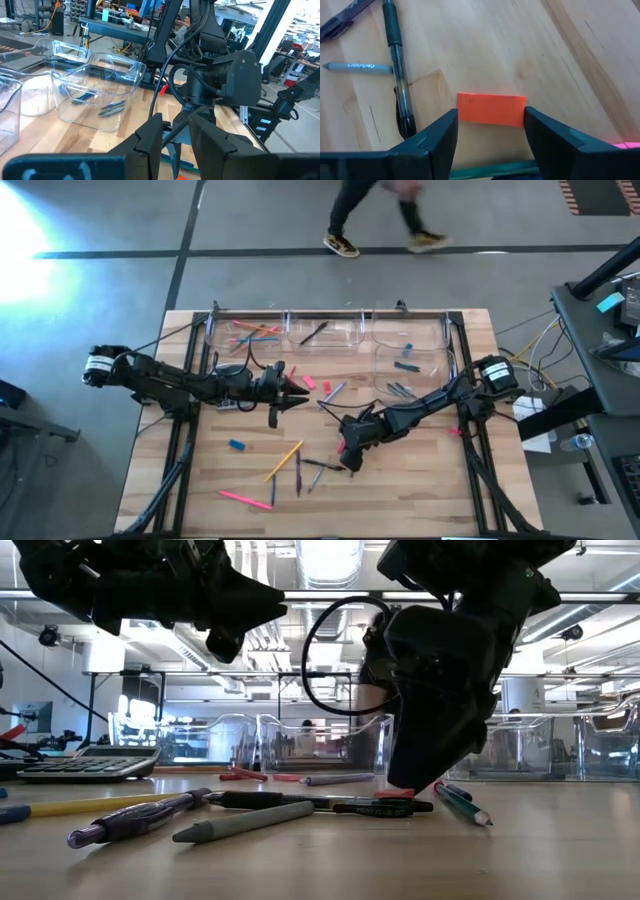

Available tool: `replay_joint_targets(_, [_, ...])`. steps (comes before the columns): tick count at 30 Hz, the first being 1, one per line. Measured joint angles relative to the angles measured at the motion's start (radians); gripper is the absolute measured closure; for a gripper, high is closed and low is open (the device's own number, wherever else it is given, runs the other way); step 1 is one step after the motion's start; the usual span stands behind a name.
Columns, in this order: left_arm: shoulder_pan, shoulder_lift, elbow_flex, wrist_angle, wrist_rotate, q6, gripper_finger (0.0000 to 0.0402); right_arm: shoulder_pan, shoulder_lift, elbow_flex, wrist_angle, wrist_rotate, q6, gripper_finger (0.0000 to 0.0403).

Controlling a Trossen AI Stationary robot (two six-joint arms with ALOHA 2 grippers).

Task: Sort crayons/erasers/pens/pencils in bins
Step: Put the orange eraser into the top right transparent bin

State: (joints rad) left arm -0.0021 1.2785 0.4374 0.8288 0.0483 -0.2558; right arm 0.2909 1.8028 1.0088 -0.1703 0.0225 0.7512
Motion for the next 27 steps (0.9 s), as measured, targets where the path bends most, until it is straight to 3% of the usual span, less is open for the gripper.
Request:
replay_joint_targets(12, [0.0, 0.0, 0.001, 0.0, 0.0, 0.0, 0.0318, -0.001, 0.047, -0.001, 0.0, 0.022, -0.019, 0.0287])
replay_joint_targets(22, [0.0, 0.0, 0.001, 0.0, 0.0, 0.001, 0.0318, -0.001, 0.015, -0.002, -0.003, 0.062, -0.047, 0.0384])
replay_joint_targets(27, [0.0, 0.0, 0.0, 0.0, 0.0, 0.005, 0.0318, -0.001, -0.028, -0.002, -0.007, 0.077, -0.06, 0.0393])
